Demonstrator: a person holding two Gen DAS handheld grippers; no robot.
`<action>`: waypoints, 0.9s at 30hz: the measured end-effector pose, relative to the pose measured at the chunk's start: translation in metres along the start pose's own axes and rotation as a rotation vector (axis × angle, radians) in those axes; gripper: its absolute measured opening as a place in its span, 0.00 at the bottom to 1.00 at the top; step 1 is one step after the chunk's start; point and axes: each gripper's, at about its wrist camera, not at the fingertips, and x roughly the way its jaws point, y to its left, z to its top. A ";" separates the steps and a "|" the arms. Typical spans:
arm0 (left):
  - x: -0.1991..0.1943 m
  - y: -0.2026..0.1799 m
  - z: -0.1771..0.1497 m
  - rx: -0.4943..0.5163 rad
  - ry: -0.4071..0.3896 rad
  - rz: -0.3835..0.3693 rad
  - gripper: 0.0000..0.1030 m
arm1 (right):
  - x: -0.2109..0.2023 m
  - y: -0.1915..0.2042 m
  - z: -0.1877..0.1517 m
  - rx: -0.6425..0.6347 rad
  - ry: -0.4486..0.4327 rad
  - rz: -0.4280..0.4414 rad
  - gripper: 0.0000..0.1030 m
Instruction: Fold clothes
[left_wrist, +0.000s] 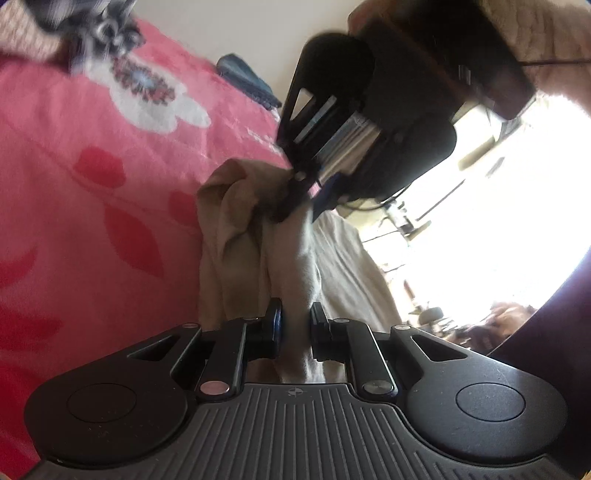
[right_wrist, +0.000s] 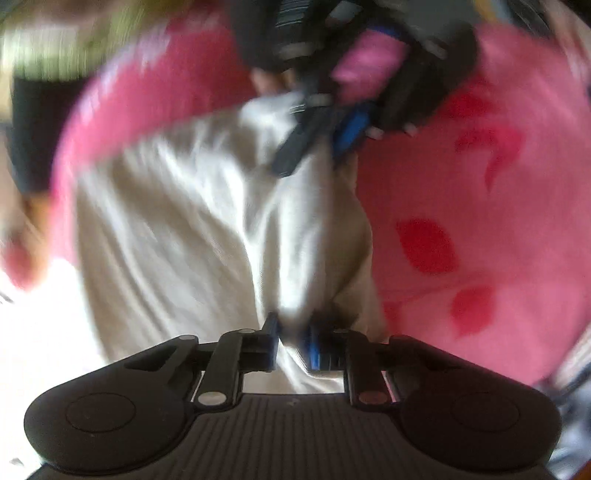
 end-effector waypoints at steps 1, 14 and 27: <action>0.000 0.003 0.001 -0.023 0.009 -0.010 0.13 | -0.003 -0.011 -0.001 0.041 -0.010 0.061 0.12; 0.011 0.029 0.002 -0.165 0.076 -0.025 0.18 | 0.049 -0.114 -0.069 0.706 -0.230 0.602 0.11; -0.003 0.019 0.000 -0.259 0.041 0.005 0.35 | -0.025 -0.007 -0.076 1.062 -0.471 -0.088 0.23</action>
